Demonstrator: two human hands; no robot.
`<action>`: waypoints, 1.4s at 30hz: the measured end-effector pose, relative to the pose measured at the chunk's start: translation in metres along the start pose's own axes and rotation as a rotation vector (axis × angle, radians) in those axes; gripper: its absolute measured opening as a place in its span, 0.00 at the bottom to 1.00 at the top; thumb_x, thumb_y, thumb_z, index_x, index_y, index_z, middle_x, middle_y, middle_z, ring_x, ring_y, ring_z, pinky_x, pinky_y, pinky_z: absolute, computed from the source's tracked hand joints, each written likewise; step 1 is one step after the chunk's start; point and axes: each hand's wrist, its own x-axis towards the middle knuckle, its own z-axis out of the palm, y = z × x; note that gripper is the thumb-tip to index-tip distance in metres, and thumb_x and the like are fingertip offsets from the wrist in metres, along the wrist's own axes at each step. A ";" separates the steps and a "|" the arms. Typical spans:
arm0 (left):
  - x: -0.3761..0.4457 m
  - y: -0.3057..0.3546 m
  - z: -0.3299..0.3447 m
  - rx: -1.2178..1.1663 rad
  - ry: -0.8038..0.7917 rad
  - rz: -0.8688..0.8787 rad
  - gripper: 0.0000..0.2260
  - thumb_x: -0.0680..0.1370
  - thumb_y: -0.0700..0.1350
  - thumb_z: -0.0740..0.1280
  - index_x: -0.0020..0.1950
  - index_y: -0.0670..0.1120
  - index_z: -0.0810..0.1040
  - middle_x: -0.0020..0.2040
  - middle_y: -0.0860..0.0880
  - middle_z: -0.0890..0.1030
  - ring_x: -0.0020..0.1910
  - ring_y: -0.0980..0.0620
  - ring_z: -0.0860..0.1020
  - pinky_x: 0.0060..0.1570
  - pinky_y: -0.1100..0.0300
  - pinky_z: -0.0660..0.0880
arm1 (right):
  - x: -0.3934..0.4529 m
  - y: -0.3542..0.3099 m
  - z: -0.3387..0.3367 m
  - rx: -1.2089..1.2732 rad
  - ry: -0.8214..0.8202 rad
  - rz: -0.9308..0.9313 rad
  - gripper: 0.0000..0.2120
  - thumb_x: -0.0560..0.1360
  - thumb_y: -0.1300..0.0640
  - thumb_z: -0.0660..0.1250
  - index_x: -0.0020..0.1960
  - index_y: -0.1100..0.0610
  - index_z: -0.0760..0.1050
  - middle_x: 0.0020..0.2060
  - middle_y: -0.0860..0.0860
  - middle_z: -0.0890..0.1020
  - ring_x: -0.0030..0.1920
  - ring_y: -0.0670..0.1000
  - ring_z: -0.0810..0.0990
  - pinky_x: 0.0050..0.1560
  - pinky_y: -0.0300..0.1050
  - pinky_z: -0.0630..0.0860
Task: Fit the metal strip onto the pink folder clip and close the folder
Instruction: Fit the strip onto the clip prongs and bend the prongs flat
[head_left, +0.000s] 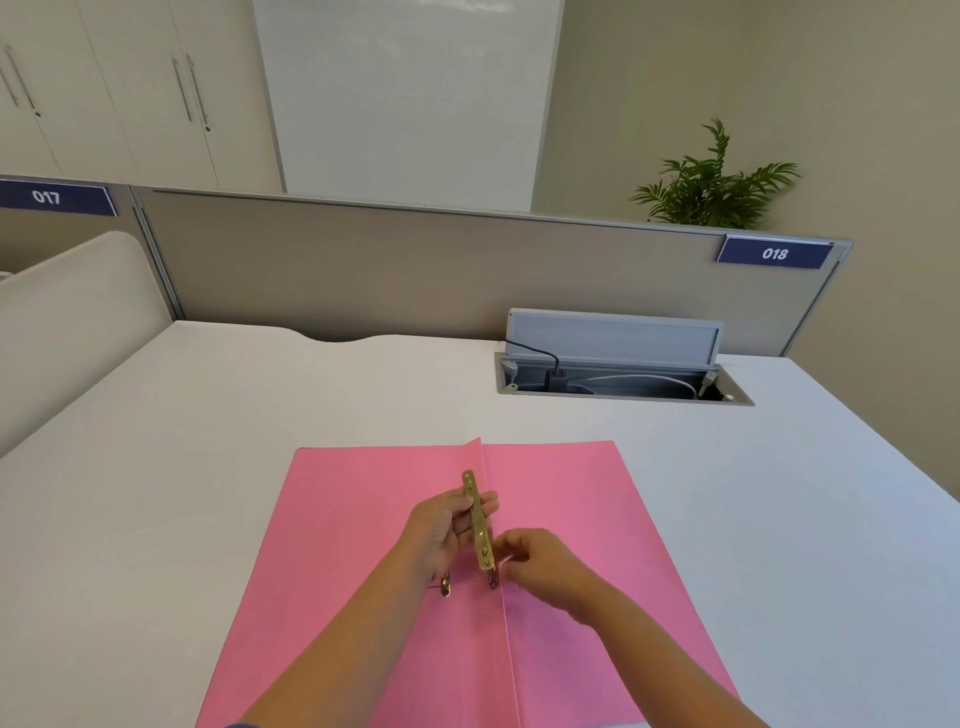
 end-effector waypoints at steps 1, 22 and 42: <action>0.000 0.000 0.000 -0.007 -0.002 -0.006 0.11 0.78 0.30 0.55 0.57 0.33 0.73 0.32 0.44 0.86 0.31 0.52 0.85 0.30 0.59 0.82 | -0.002 0.003 0.002 -0.017 -0.037 -0.027 0.17 0.71 0.71 0.60 0.54 0.60 0.81 0.43 0.49 0.82 0.42 0.44 0.77 0.42 0.27 0.74; -0.004 -0.001 0.001 0.021 0.007 -0.019 0.14 0.78 0.30 0.54 0.63 0.31 0.71 0.33 0.44 0.86 0.31 0.52 0.85 0.26 0.62 0.80 | 0.006 0.015 0.025 0.056 0.168 -0.122 0.19 0.75 0.61 0.65 0.30 0.43 0.76 0.29 0.43 0.78 0.32 0.42 0.75 0.39 0.31 0.72; 0.000 -0.010 0.004 0.099 0.038 -0.023 0.15 0.79 0.31 0.55 0.65 0.36 0.70 0.43 0.42 0.83 0.30 0.53 0.84 0.29 0.61 0.81 | 0.004 0.016 0.021 0.160 0.141 -0.060 0.10 0.74 0.67 0.62 0.47 0.61 0.82 0.34 0.48 0.82 0.33 0.42 0.79 0.39 0.29 0.77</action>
